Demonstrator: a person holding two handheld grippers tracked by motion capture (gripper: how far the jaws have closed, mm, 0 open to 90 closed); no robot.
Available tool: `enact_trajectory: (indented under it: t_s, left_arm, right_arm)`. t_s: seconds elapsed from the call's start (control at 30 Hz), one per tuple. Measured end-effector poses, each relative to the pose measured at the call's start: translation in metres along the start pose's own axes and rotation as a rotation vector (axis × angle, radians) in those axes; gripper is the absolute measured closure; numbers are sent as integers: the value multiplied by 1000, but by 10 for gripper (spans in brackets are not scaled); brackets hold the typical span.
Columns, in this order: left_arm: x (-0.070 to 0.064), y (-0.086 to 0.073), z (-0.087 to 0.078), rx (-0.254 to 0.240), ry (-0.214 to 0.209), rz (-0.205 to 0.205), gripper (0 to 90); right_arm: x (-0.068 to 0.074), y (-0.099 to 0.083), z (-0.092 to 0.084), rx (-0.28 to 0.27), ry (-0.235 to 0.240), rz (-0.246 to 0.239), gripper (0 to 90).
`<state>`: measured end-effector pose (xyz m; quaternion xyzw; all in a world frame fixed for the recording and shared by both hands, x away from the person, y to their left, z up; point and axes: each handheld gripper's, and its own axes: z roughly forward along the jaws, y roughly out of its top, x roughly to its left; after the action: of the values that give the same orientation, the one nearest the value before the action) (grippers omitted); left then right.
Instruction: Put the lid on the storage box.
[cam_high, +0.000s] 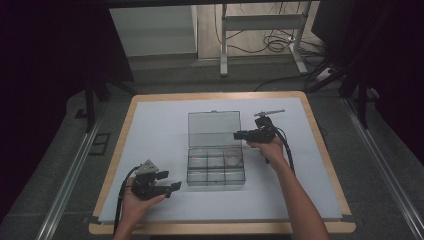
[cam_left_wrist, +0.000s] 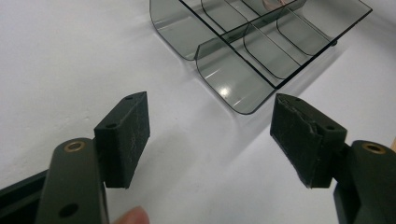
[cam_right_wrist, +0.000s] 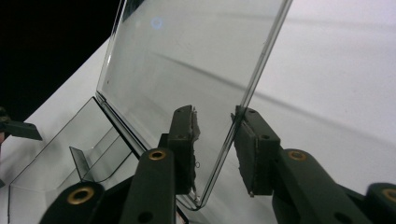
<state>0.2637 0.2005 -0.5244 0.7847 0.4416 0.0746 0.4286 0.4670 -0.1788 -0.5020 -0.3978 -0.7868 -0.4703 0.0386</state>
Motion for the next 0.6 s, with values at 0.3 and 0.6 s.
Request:
enact_trajectory:
  t_s: [0.3, 0.6]
  left_arm:
    - [0, 0, 0, 1, 2, 0, 285]
    - [0, 0, -1, -4, 4, -1, 285]
  right_arm:
    - [4, -1, -6, -28, 3, -37, 741]
    - [9, -5, -12, -68, 2, -93, 772]
